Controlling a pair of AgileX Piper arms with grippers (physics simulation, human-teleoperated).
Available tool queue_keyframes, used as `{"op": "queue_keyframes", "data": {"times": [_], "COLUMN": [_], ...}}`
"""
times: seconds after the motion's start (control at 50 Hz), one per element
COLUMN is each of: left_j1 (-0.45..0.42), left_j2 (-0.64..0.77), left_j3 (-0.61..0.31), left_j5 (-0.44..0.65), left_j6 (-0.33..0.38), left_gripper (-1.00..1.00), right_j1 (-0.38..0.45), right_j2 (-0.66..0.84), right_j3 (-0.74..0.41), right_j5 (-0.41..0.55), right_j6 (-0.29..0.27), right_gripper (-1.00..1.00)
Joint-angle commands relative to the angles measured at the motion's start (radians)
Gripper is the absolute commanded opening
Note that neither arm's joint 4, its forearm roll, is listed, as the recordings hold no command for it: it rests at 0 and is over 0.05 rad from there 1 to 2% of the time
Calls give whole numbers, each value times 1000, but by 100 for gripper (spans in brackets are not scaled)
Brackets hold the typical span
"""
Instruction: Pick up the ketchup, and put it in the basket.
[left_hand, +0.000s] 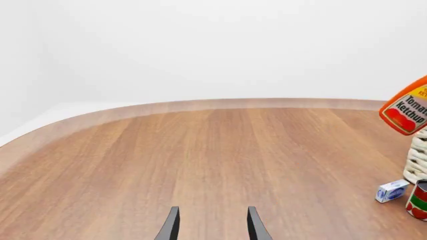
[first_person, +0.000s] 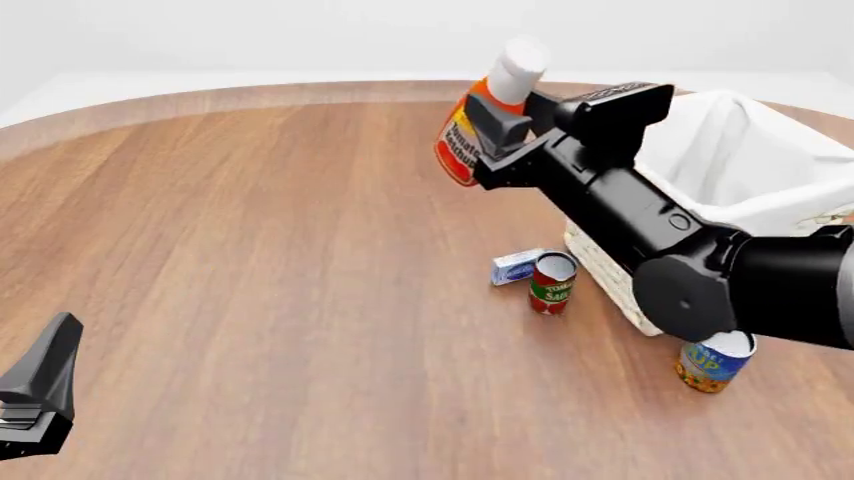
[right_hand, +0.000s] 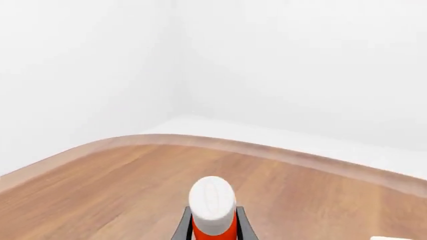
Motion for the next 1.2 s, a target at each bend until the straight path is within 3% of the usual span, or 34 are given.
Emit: {"op": "queue_keyframes", "data": {"times": [0.02, 0.16, 0.18, 0.5, 0.88, 1.2], "left_j1": [0, 0, 0, 0, 0, 0], "left_j2": [0, 0, 0, 0, 0, 0], "left_j3": [0, 0, 0, 0, 0, 0], "left_j5": [0, 0, 0, 0, 0, 0], "left_j6": [0, 0, 0, 0, 0, 0], "left_gripper": [100, 100, 100, 100, 100, 100], "right_j1": [-71, -88, -93, -271, -439, -511], "right_j2": [-59, -79, -84, -128, -167, -152], "right_j3": [26, 34, 39, 94, 125, 115], "right_j5": [-19, -25, -29, -73, -82, -50], "right_j6": [-29, -55, -79, -123, -110, -89], "right_gripper": [-100, -100, -100, -100, -100, -100]}}
